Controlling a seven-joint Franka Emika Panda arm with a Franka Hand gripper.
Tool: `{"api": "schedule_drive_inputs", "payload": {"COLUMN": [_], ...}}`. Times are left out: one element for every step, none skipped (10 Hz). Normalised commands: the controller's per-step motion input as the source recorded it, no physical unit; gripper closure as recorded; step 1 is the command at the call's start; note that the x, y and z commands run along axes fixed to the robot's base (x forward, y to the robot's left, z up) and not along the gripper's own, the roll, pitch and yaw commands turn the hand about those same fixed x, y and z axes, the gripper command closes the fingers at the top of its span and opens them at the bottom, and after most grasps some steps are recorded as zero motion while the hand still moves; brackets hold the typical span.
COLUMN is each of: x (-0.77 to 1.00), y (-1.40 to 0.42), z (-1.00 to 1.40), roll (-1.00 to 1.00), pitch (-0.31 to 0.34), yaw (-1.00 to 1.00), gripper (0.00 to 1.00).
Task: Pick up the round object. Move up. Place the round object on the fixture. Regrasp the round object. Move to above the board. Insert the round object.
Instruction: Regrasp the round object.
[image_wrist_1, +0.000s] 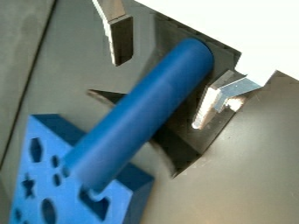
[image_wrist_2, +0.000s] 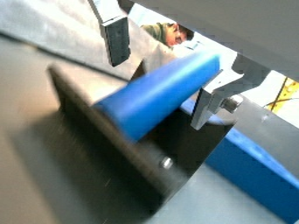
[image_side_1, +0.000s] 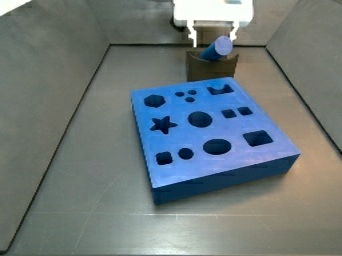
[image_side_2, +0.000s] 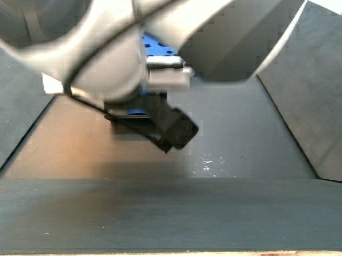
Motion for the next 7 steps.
{"api": "schedule_drive_inputs", "payload": {"x": [-0.04, -0.04, -0.04, -0.03, -0.03, 0.0, 0.0], "y": [0.0, 0.0, 0.01, 0.01, 0.0, -1.0, -1.0], "z": [1.0, 0.92, 0.73, 0.48, 0.29, 0.84, 0.82], "roll": [-0.01, -0.01, -0.01, 0.0, 0.01, 1.0, 1.0], "pitch": [-0.005, 0.023, 0.048, 0.076, 0.09, 0.077, 0.075], "yaw": [0.1, 0.09, 0.07, 0.05, 0.03, 0.01, 0.01], "gripper": [0.0, 0.0, 0.0, 0.0, 0.0, 0.0, 0.0]}}
